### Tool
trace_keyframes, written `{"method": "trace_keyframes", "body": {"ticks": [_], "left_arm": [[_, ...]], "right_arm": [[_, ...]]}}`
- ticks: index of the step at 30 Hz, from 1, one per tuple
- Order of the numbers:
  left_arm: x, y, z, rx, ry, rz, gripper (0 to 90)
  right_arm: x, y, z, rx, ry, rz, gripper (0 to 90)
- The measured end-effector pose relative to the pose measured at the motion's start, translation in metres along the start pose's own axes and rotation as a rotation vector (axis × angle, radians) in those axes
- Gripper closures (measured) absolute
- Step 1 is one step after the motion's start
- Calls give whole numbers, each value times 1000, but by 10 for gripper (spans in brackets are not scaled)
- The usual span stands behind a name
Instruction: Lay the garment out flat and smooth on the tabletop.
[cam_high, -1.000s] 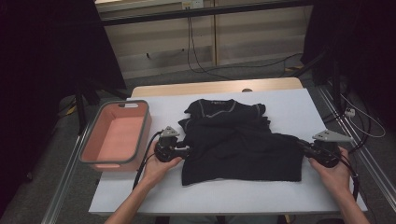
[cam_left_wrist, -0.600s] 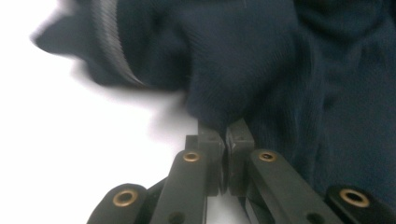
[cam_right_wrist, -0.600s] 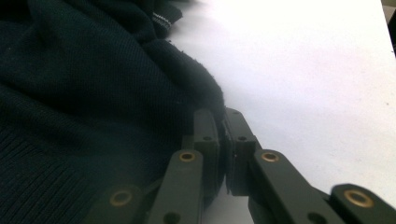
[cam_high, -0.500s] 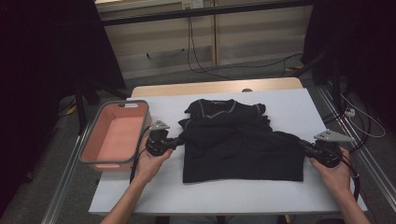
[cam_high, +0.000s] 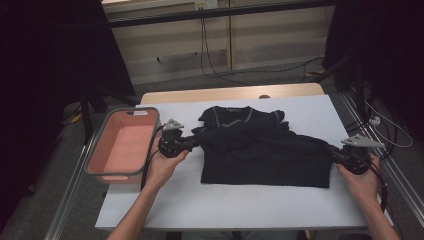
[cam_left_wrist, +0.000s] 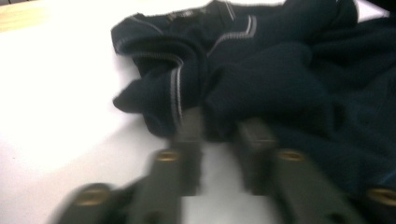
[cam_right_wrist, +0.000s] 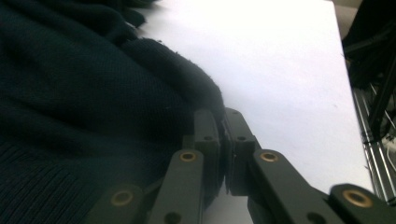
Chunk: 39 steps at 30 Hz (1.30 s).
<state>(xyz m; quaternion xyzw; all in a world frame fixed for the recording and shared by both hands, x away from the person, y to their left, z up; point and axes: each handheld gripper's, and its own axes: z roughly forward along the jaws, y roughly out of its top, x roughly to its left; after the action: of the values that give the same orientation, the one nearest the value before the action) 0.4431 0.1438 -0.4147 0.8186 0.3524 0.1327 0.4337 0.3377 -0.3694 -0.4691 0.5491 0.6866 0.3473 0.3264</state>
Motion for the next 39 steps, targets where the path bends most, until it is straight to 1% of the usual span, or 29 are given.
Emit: {"method": "trace_keyframes", "body": {"ticks": [1,2,3,4,5,6,7,9,11,12,14,15,18,20,21,23,24,25,26,27,29,30,31,33,35,36,37,38,39], "left_arm": [[-1,-2,0,7,15,11,632],[-3,-3,-1,16,24,10,585],[-4,-6,-4,19,39,23,538],[-6,-9,-7,14,35,23,538],[-8,-12,-11,14,26,32,536],[-10,-16,-15,12,21,44,533],[-13,-20,-19,12,19,52,537],[-17,-30,-25,21,-1,73,571],[-24,-39,-27,43,-38,110,655],[-28,-43,-26,54,-50,133,666],[-37,-49,-24,77,-84,177,692],[-42,-51,-21,86,-99,194,687],[-55,-53,-13,103,-145,243,681],[-63,-55,-7,114,-181,271,709],[-65,-55,-4,130,-190,286,715],[-66,-58,3,146,-190,285,691],[-66,-59,7,157,-187,296,667],[-66,-60,9,144,-200,292,632],[-66,-59,9,144,-210,284,597],[-66,-59,9,143,-217,281,533],[-69,-61,10,152,-211,302,450],[-71,-61,9,157,-216,324,416],[-74,-62,9,153,-205,333,403],[-77,-64,10,148,-179,367,419],[-76,-63,12,149,-189,363,449],[-76,-63,13,143,-197,353,494],[-75,-62,13,145,-201,355,511],[-76,-62,14,142,-195,355,534],[-77,-61,13,148,-186,360,573]], "right_arm": [[0,-1,0,3,1,0,858],[0,-1,0,3,2,-4,857],[1,-1,0,0,5,-5,851],[2,-1,-1,-4,17,1,833],[2,-1,-1,-8,35,4,802],[3,-1,-3,-11,41,7,754],[4,-1,-4,-14,51,9,700],[6,-2,-9,-26,71,12,644],[10,-1,-14,-34,79,7,550],[12,-1,-17,-42,82,8,521],[18,1,-22,-52,90,-11,489],[22,1,-25,-54,108,-18,473],[37,2,-28,-48,170,-63,425],[50,1,-27,-30,210,-92,395],[57,1,-26,-21,231,-110,383],[69,-1,-24,-5,275,-136,368],[76,-2,-22,10,291,-157,366],[82,-2,-20,24,303,-177,354],[88,-3,-19,30,314,-192,334],[92,-3,-17,39,330,-201,322],[101,-4,-14,60,363,-212,305],[105,-4,-12,70,372,-225,290],[109,-4,-11,76,377,-242,279],[115,-4,-10,78,403,-257,282],[120,-3,-10,85,427,-268,281],[123,-3,-10,100,430,-286,273],[126,-3,-9,109,421,-311,261],[129,-3,-10,110,414,-332,276],[129,-2,-9,114,420,-332,286]]}}
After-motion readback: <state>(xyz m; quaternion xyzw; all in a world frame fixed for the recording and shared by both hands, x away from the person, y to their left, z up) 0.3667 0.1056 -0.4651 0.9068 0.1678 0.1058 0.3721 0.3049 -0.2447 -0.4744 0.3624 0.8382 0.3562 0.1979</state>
